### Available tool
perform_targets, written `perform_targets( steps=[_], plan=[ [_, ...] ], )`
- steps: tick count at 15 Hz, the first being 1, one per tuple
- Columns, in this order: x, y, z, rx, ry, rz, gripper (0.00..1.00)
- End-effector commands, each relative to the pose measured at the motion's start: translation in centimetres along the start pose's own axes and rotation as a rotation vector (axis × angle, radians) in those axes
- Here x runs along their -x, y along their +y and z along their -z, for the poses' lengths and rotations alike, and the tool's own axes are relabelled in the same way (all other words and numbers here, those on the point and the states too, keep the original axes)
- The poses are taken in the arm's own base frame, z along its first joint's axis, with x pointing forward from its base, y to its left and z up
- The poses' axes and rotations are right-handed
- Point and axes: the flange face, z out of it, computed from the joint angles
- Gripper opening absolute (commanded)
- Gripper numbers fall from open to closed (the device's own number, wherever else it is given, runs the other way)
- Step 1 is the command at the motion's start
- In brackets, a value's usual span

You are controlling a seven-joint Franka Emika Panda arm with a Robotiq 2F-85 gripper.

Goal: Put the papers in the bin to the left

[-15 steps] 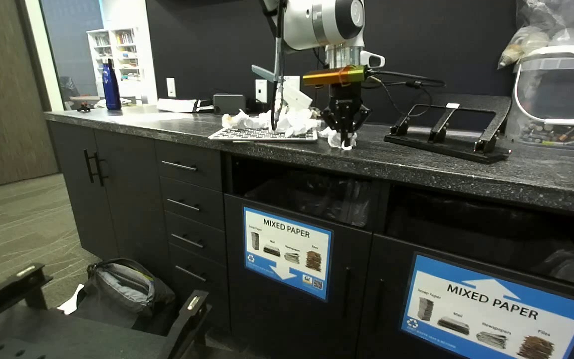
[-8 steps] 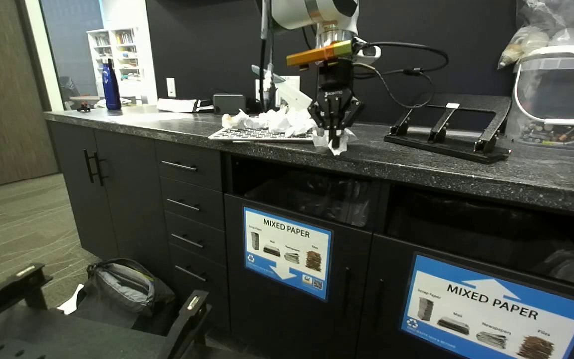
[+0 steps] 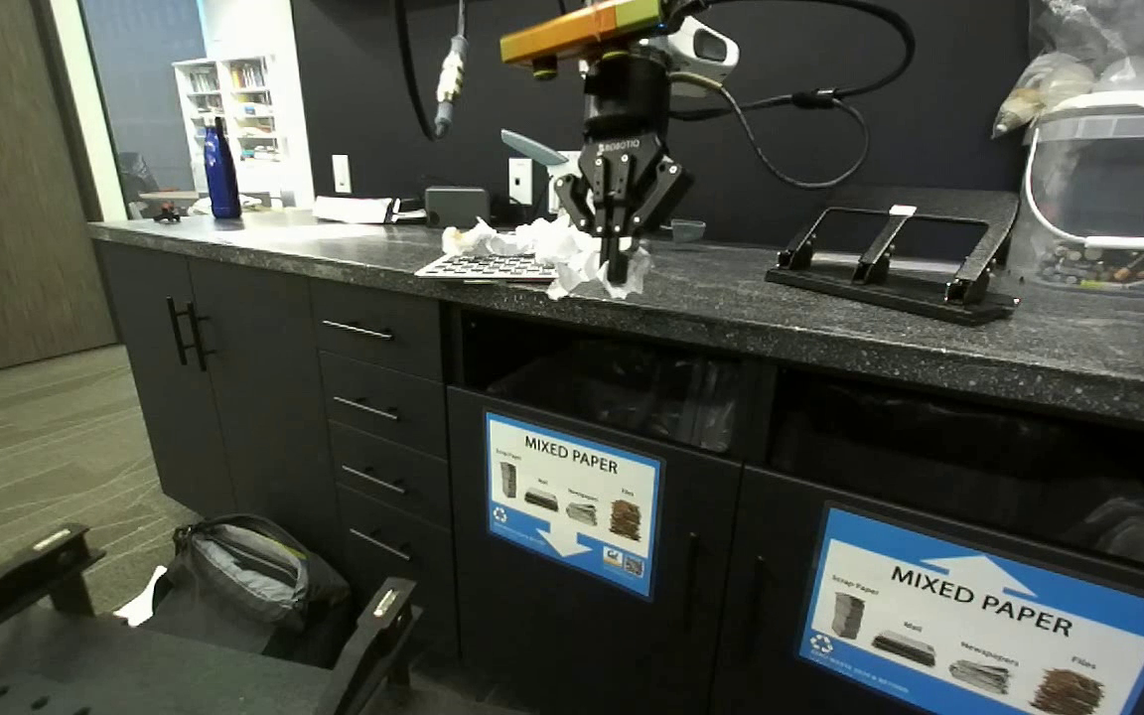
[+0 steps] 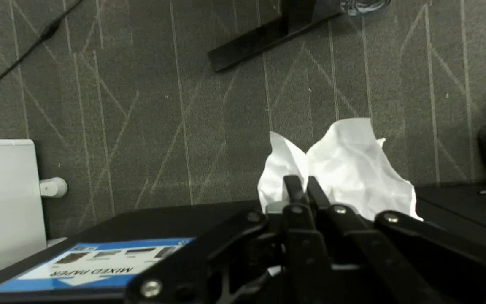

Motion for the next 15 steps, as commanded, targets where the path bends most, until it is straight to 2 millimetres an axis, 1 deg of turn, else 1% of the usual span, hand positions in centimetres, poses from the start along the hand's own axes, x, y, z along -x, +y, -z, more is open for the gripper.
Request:
perform_targets(
  steps=[1,2,3,5,7,8,10,12,15],
  plan=[
    [6.8,0.0,-2.7,-0.031,-0.024,0.042,0.04],
    [8.2,-0.3,-4.4,-0.038,-0.051,0.041,0.04],
    [9.5,-0.8,-6.6,-0.046,-0.072,0.028,0.03],
    [10.2,-1.8,-10.0,-0.066,-0.082,0.002,0.04],
    [9.8,-3.2,-13.1,-0.094,-0.031,-0.032,0.04],
    [9.5,-4.0,-14.4,-0.104,0.004,-0.041,0.03],
    [7.9,-5.7,-15.6,-0.123,0.108,-0.06,0.03],
    [5.9,-7.6,-17.1,-0.121,0.212,-0.064,0.03],
    [2.7,-9.7,-18.6,-0.121,0.312,-0.085,0.03]
  ],
)
